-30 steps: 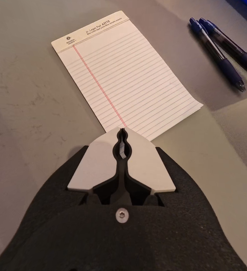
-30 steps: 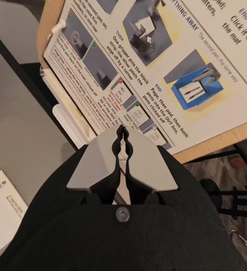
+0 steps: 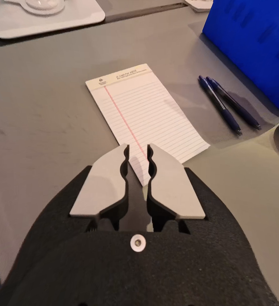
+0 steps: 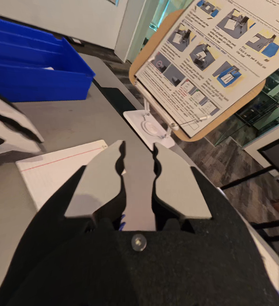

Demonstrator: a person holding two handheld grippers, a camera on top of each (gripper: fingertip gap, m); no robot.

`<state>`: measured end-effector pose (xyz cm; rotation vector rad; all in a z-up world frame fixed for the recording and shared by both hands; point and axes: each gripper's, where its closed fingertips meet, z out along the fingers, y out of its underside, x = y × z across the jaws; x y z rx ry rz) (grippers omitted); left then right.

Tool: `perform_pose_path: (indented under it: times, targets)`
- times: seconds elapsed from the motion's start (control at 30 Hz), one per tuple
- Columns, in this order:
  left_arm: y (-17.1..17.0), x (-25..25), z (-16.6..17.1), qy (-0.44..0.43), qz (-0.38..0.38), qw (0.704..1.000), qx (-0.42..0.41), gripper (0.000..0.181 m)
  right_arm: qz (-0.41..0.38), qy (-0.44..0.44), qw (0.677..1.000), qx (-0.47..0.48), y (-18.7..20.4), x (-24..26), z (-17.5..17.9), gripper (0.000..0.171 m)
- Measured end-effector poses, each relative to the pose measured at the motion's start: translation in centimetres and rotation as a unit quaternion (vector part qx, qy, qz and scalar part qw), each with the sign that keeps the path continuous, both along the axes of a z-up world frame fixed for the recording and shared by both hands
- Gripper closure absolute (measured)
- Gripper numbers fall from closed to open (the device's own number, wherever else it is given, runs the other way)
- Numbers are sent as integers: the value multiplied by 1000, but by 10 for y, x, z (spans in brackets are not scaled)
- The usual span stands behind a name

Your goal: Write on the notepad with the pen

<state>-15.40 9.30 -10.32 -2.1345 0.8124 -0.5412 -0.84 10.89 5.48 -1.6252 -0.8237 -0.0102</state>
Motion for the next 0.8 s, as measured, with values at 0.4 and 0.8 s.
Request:
perform_pose_path:
  times: [0.4,0.8]
  targets:
    - [-2,-1,-29,97,-4,995,-33,155,-44,23,975,-216,-45,-32,-146,134]
    - [-4,-3,-46,91,-8,992,-86,163,-83,53,924,-369,-32,-53,-201,147]
